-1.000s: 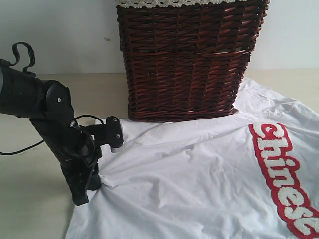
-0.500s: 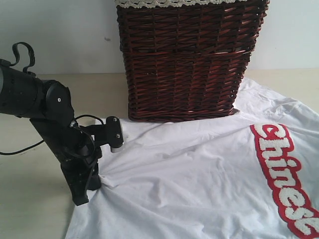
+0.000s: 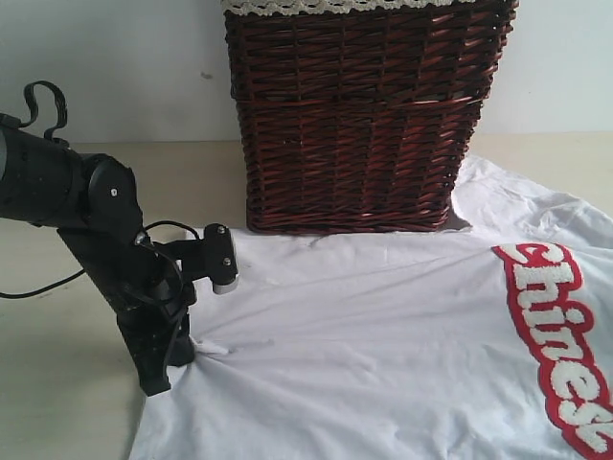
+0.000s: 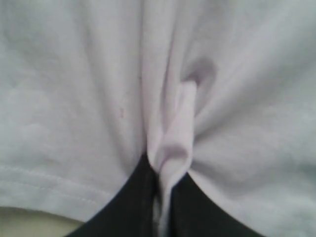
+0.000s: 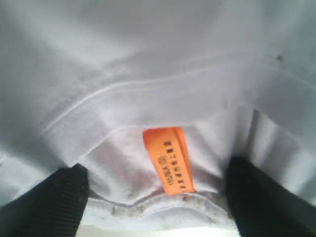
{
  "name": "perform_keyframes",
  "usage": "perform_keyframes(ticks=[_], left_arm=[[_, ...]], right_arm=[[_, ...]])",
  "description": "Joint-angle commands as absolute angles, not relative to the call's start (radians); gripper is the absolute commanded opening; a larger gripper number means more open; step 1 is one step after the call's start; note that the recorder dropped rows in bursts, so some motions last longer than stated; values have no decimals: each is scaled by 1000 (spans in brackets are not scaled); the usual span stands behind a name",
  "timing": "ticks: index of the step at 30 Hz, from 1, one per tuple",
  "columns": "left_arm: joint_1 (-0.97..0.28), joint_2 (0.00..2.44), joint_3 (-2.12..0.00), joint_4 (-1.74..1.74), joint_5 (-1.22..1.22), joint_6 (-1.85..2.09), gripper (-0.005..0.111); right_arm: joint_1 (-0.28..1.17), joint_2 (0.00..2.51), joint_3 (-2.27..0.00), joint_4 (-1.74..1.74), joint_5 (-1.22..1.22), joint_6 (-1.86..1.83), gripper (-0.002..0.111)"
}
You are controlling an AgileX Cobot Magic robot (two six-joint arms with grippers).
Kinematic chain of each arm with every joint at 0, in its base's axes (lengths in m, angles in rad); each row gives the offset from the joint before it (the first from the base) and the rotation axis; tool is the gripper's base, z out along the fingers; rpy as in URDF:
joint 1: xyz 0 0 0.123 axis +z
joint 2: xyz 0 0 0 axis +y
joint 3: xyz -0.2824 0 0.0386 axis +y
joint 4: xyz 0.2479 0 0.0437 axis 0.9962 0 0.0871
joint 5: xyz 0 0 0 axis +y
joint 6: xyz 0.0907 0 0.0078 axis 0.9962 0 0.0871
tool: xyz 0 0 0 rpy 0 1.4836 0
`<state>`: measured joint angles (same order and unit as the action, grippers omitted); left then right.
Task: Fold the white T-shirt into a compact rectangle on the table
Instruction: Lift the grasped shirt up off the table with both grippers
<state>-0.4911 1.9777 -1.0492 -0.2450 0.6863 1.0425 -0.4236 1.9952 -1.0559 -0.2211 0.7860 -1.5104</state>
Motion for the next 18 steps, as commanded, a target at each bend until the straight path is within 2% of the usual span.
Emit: perform_keyframes(ticks=[1, 2, 4, 6, 18], left_arm=[[-488, 2024, -1023, -192, 708, 1032, 0], [-488, 2024, -1023, -192, 708, 1032, 0], [-488, 2024, -1023, -191, 710, 1032, 0], [-488, 2024, -1023, -191, 712, 1032, 0], [-488, 1902, -1023, -168, 666, 919, 0]], right_arm=[[-441, 2097, -1015, -340, 816, -1463, 47], [-441, 2097, -1015, -340, 818, -1463, 41], [-441, 2097, -1015, -340, 860, -1463, 17], [-441, 2097, -1015, -340, 892, -1458, 0], [-441, 2007, -1015, -259, 829, -1400, 0]])
